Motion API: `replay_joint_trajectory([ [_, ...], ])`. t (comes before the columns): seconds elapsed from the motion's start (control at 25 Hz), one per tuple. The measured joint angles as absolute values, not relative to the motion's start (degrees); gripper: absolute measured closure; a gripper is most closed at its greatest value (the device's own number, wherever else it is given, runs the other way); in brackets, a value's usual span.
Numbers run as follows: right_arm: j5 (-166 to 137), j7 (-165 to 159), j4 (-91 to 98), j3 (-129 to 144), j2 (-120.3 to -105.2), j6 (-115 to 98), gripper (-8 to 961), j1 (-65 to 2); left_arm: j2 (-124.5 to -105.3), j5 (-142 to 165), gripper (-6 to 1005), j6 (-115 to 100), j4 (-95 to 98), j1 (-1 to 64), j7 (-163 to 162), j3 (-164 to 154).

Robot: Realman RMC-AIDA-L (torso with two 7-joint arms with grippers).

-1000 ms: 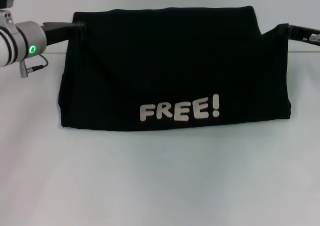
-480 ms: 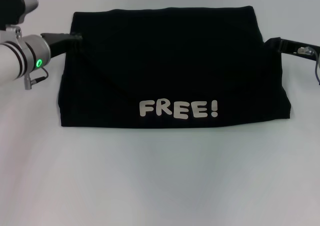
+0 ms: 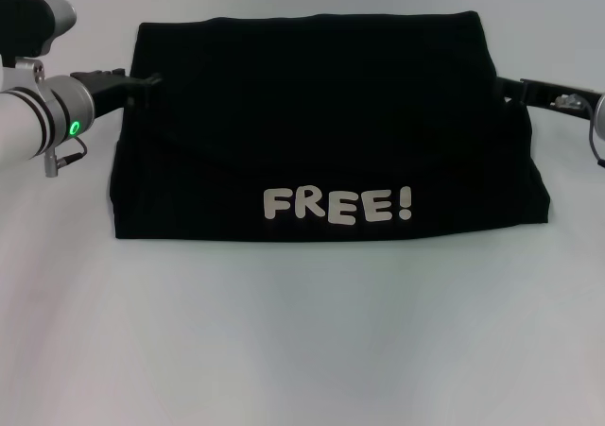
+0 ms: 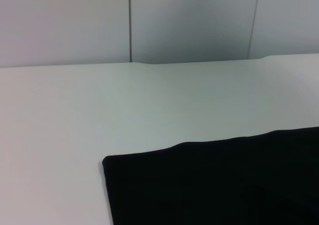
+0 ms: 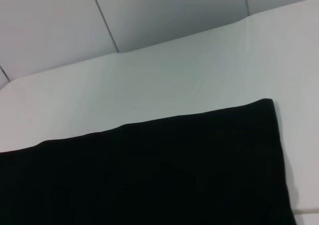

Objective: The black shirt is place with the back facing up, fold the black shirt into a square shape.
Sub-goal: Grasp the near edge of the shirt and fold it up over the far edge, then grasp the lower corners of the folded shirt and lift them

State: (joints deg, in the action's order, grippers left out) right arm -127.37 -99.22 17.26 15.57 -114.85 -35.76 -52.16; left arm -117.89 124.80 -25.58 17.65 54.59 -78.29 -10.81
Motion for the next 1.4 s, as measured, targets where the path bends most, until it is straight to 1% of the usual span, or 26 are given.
replay_joint_trajectory([
  [0.2,-127.36,-100.37,19.3,15.83,-114.82,-36.58,420,-51.73,-117.89,124.88,455,-25.71,17.86,54.61,-80.04,-10.81],
  [0.4,-127.35,-104.13,23.58,15.74,-114.04,-46.18,303,-48.98,-117.57,126.06,359,-31.23,20.63,52.65,-88.35,-13.22],
  [0.44,-127.35,-105.03,24.69,15.69,-113.95,-48.66,295,-48.3,-117.51,126.28,340,-40.61,25.67,49.21,-96.59,-18.11],
  [0.48,-127.34,-106.04,25.92,15.64,-113.86,-51.25,286,-47.44,-117.51,126.28,342,-40.61,25.67,49.21,-96.59,-18.11],
  [0.52,-127.31,-106.82,26.88,15.62,-113.85,-53.42,278,-46.66,-117.85,126.08,344,-47.79,30.43,46.15,-100.9,-20.99],
  [0.56,-126.62,-107.7,28.42,15.71,-113.7,-57.73,269,-44.77,-117.85,126.08,345,-47.79,30.43,46.15,-100.9,-20.99],
  [0.6,-126.62,-107.7,28.42,15.71,-113.7,-57.73,269,-44.77,-117.94,125.96,347,-51.36,32.32,44.74,-102.37,-21.94],
  [0.84,-123.36,-107.1,29.54,16.08,-112.88,-71.57,270,-39.6,-118.01,126.35,350,-62.08,38.18,39.69,-104.72,-25.18],
  [0.96,-123.08,-106.31,29.55,16.07,-112.79,-74.13,270,-38.74,-118.3,129.22,350,-64.01,40.09,37.26,-104.85,-27.36],
  [1.12,-123.02,-105.99,29.44,15.83,-112.81,-76.17,264,-38.14,-118.94,133.42,350,-63.75,40.17,36.36,-104.94,-27.55],
  [1.32,-122.14,-106.51,29.47,15.7,-113.03,-76.06,252,-38.5,-120.37,134.38,350,-62.31,39.93,35.43,-104.68,-27.81],
  [1.4,-121.38,-106.52,29.43,15.84,-112.94,-76.02,253,-38.69,-120.48,134.89,349,-62.11,39.88,35.37,-104.64,-27.85],
])
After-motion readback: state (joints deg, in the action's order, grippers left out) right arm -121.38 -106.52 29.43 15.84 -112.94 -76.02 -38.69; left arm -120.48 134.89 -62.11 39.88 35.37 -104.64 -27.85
